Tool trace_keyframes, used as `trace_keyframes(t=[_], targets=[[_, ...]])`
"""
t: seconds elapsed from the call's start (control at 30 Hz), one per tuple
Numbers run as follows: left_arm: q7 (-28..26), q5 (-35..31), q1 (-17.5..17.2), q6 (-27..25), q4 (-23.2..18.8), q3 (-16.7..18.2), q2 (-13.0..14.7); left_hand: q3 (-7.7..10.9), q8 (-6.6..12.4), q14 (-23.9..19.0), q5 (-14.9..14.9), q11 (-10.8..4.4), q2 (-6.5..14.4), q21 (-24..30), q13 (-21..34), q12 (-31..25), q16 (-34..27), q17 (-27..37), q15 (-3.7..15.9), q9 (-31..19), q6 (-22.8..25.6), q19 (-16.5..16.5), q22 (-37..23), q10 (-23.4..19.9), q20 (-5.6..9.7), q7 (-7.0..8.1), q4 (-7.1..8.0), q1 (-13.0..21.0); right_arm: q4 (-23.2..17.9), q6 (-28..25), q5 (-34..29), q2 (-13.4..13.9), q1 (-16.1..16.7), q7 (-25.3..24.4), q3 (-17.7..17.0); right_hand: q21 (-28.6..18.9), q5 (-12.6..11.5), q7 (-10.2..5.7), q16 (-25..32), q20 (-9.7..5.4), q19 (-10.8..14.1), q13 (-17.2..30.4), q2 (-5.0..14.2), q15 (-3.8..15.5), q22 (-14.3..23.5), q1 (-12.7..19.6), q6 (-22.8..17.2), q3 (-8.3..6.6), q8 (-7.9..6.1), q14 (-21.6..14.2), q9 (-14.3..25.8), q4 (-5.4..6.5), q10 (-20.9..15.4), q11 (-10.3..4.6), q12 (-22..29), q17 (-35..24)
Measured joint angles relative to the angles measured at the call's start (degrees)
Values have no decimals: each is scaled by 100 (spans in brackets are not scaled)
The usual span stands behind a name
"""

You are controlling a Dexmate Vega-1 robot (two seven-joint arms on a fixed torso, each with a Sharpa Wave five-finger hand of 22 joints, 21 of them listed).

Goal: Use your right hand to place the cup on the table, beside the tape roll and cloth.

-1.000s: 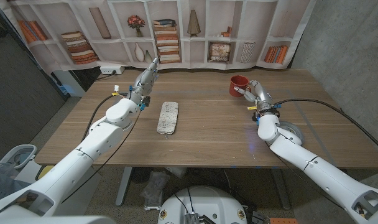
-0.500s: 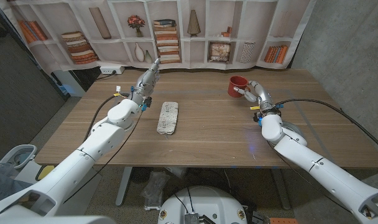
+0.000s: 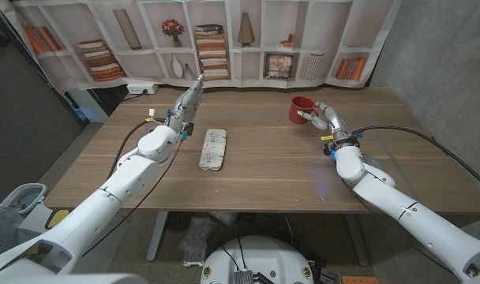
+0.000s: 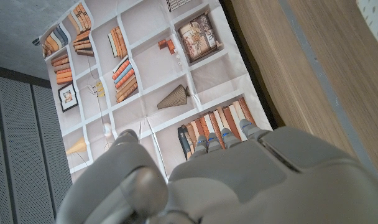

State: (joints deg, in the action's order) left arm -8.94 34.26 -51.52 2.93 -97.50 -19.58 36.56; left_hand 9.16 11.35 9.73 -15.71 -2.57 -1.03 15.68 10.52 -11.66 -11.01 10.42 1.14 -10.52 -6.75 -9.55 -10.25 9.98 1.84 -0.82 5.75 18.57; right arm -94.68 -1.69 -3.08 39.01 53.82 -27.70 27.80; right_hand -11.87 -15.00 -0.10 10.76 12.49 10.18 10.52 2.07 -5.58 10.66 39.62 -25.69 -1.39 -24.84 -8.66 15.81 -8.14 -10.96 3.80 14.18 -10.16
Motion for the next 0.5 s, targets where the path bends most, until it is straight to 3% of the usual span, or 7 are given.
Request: trace_keyframes(t=[0.5], targets=[[8, 14, 19, -54, -75, -12, 2, 0, 0, 0, 0, 0, 0, -22, 0, 0, 0, 0, 0, 0, 0, 0, 0, 0, 0, 0, 0, 0, 61, 501, 26, 133, 159, 120, -121, 45, 26, 0, -40, -21, -65, 0, -1, 80, 0, 1, 0, -38, -6, 81, 0, -7, 23, -22, -22, 0]])
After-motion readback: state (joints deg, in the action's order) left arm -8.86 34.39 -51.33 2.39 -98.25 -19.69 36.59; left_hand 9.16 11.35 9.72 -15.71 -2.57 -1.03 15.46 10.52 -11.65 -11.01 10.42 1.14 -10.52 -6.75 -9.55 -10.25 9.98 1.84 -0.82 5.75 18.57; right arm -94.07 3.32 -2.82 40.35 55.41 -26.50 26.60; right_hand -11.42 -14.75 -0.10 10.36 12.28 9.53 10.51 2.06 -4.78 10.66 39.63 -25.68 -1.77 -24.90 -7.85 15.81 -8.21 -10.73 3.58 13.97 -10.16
